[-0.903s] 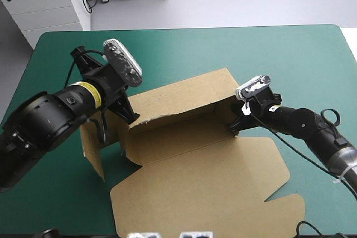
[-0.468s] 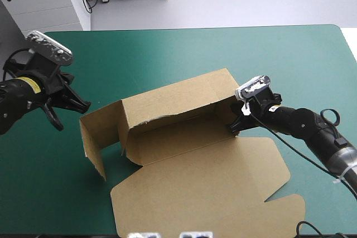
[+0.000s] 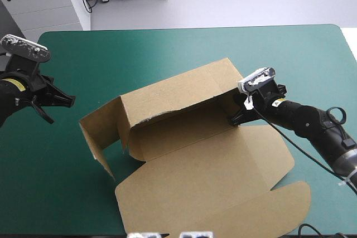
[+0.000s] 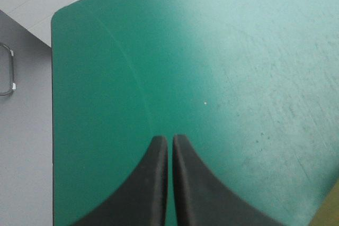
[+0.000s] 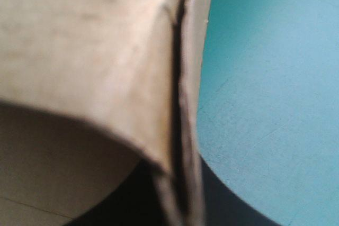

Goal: Fold the box

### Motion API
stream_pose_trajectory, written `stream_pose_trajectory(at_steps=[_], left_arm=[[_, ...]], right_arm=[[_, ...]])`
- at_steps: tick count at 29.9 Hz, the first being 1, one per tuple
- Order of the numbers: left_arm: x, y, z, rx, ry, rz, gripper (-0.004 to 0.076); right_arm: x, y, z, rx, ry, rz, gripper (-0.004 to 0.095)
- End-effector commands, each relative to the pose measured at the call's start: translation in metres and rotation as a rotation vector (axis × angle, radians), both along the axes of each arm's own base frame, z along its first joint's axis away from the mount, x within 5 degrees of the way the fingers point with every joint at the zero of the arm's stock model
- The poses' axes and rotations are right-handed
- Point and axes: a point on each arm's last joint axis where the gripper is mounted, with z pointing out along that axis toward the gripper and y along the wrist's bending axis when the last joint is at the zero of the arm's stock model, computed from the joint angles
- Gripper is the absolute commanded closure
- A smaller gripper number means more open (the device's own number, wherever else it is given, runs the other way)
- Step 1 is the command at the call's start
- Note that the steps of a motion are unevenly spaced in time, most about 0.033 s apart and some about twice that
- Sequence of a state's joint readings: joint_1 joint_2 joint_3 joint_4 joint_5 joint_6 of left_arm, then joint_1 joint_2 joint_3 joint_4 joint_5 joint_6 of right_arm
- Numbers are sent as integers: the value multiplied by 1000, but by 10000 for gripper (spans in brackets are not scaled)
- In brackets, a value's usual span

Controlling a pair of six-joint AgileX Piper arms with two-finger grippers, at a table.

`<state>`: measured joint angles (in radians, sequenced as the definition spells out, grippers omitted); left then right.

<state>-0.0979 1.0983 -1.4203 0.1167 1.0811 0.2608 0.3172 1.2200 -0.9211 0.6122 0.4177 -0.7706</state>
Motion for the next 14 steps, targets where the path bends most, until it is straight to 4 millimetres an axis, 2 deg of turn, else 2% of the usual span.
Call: stream_pose_trajectory(at_steps=[1,8,14], left_arm=[[-1,0,19,-41,-163,10,709],[0,1,22,-22,-195,15,709],[0,2,21,-6,-189,21,709]], right_arm=[[2,-3,43,48,-85,-54,924],[9,-8,71,-32,50,-130,926],[14,-7,72,-83,252,-155,927]])
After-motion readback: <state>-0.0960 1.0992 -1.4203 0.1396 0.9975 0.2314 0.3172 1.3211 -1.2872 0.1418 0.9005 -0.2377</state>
